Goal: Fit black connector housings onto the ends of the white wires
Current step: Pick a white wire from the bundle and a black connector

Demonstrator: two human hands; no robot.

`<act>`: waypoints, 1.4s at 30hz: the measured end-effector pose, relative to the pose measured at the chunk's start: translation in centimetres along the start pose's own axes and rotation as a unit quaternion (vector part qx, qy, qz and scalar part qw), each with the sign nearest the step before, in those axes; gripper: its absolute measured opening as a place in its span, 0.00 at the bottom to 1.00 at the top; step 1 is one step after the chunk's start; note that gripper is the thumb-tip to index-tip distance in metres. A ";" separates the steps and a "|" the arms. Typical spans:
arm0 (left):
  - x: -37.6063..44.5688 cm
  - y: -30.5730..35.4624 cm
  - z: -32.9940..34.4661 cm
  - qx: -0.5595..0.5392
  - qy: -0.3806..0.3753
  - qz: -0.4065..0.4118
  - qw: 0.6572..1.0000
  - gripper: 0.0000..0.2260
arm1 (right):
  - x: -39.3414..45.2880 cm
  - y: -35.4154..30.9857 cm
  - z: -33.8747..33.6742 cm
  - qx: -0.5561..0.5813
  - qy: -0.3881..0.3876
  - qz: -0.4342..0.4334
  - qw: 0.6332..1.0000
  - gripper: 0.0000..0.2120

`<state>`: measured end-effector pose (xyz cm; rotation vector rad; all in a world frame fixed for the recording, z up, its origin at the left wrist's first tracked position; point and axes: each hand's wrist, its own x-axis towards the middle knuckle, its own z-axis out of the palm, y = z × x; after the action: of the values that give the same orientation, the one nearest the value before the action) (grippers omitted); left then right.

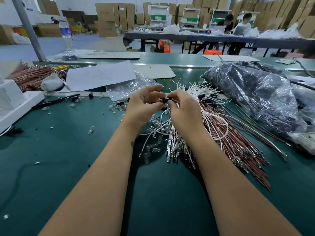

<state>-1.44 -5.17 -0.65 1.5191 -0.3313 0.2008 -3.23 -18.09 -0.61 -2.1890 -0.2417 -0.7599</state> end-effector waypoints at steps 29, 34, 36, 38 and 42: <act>-0.5 -0.1 0.9 0.479 0.089 0.235 0.841 0.14 | -0.1 0.0 -1.2 -0.168 0.013 -0.078 0.983 0.05; -0.3 -0.5 -0.6 0.525 0.206 0.187 0.804 0.12 | 0.0 0.3 -1.6 -0.228 0.027 -0.056 0.972 0.07; -0.2 -0.7 -2.1 0.526 0.265 0.099 0.802 0.13 | 0.2 0.9 -2.2 -0.222 0.035 -0.010 0.974 0.07; -0.2 -1.0 -2.7 0.549 0.262 0.020 0.794 0.13 | 0.3 1.1 -2.3 -0.193 0.034 0.014 0.980 0.07; -0.2 -1.1 -1.1 0.549 0.161 0.116 0.812 0.20 | 0.0 0.6 -1.5 -0.154 0.002 -0.010 0.988 0.07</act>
<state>-1.15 -4.13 -1.74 2.5336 -0.1032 0.9650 -3.69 -19.55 -0.24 -2.4769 -0.1528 -0.8601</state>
